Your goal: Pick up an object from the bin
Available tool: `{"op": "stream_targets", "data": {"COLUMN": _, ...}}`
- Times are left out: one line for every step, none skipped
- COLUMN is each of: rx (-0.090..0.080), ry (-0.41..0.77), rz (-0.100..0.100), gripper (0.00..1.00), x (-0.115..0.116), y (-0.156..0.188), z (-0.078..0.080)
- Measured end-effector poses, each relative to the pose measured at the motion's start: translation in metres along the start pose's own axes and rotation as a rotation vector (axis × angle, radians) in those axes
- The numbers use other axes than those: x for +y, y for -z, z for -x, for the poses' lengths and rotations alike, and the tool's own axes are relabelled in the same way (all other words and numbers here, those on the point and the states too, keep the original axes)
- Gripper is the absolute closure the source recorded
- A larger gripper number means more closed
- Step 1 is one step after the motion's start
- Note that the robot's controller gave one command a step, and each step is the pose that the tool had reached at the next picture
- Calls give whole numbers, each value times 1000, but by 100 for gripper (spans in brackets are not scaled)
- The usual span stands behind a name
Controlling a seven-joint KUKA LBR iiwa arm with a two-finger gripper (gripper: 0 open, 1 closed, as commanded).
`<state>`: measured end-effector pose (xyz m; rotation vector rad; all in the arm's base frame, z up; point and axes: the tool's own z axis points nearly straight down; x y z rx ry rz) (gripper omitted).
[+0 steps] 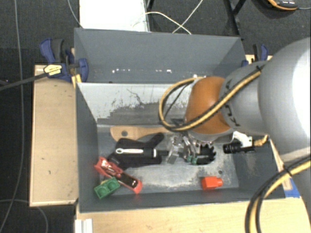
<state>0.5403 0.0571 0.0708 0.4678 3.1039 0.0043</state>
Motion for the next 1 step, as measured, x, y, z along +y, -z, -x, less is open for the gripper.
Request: {"op": "stream_targets", "data": {"rx": 0, "ry": 0, "rz": 0, "gripper": 100, "x": 0, "y": 0, "z": 0}}
